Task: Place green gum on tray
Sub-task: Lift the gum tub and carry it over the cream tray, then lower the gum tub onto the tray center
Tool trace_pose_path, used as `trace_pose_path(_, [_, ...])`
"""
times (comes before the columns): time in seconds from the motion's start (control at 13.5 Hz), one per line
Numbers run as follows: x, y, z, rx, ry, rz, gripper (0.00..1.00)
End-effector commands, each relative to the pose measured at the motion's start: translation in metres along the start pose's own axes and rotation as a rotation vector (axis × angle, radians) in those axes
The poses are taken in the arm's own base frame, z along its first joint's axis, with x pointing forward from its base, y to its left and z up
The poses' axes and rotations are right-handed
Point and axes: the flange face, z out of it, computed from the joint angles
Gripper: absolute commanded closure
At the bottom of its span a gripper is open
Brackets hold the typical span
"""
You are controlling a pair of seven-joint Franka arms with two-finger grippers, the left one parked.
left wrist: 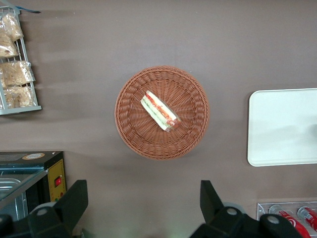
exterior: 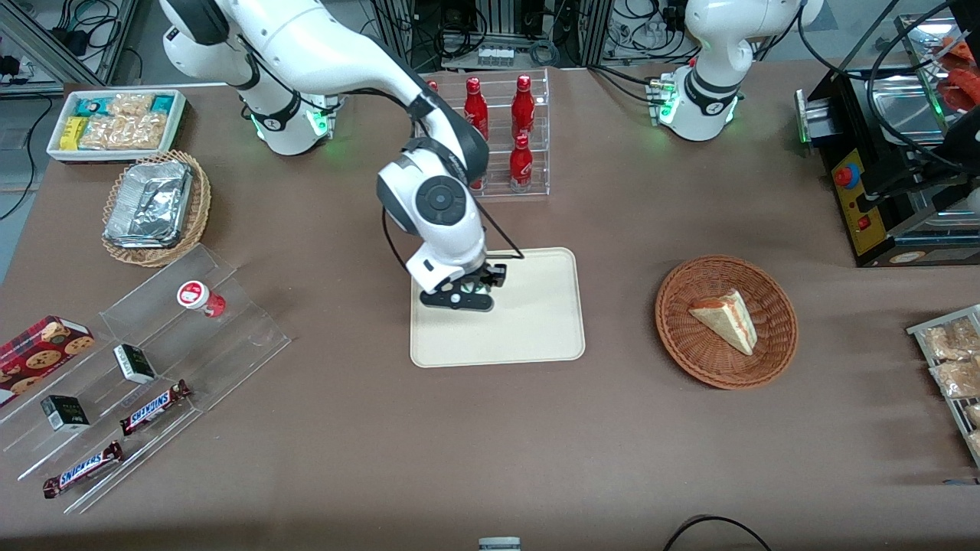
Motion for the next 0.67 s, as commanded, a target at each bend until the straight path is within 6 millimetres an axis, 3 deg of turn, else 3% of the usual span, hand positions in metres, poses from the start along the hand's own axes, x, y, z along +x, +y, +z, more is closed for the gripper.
trace_pose_path(0.0, [0.005, -0.014, 0.018, 0.019, 0.023, 0.024, 1.0])
trace_pose_path(0.59, [-0.001, -0.018, 0.066, -0.017, 0.068, 0.008, 1.0])
